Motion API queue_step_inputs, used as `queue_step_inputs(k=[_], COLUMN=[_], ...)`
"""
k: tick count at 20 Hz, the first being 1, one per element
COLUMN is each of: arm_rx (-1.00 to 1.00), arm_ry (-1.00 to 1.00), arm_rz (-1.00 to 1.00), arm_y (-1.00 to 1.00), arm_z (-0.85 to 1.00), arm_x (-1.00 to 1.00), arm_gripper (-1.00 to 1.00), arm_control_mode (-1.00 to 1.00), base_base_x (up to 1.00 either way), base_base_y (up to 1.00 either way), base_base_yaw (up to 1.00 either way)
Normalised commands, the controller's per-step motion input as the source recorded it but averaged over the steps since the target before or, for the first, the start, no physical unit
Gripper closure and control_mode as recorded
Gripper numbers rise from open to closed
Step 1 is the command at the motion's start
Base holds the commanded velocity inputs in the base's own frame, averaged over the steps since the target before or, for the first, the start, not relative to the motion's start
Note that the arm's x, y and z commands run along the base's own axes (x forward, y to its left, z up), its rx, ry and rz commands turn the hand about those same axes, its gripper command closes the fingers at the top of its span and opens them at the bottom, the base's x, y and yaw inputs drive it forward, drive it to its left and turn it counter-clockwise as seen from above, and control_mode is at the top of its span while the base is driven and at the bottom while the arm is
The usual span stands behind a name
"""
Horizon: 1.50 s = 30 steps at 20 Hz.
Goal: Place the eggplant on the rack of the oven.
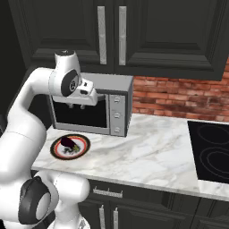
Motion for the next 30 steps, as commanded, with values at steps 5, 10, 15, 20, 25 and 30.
queue_step_inputs(k=[5,10,15,20,25,30], arm_rx=[0.0,-0.1,-0.08,-0.04,0.0,-0.01], arm_ry=[0.0,-0.02,0.0,0.0,0.0,0.1], arm_rz=[0.04,0.3,0.29,0.26,0.23,0.02], arm_y=[0.21,0.56,0.41,0.1,0.23,0.04], arm_z=[-0.17,-0.21,-0.34,-0.53,-0.33,-0.35], arm_x=[0.0,-0.09,-0.13,0.0,-0.04,0.09], arm_gripper=[-1.0,-1.0,-1.0,-1.0,-1.0,-1.0], arm_control_mode=[-1.0,-1.0,-1.0,-1.0,-1.0,-1.0], base_base_x=[0.0,0.0,0.0,0.0,0.0,0.0], base_base_y=[0.0,0.0,0.0,0.0,0.0,0.0], base_base_yaw=[0.0,0.0,0.0,0.0,0.0,0.0])
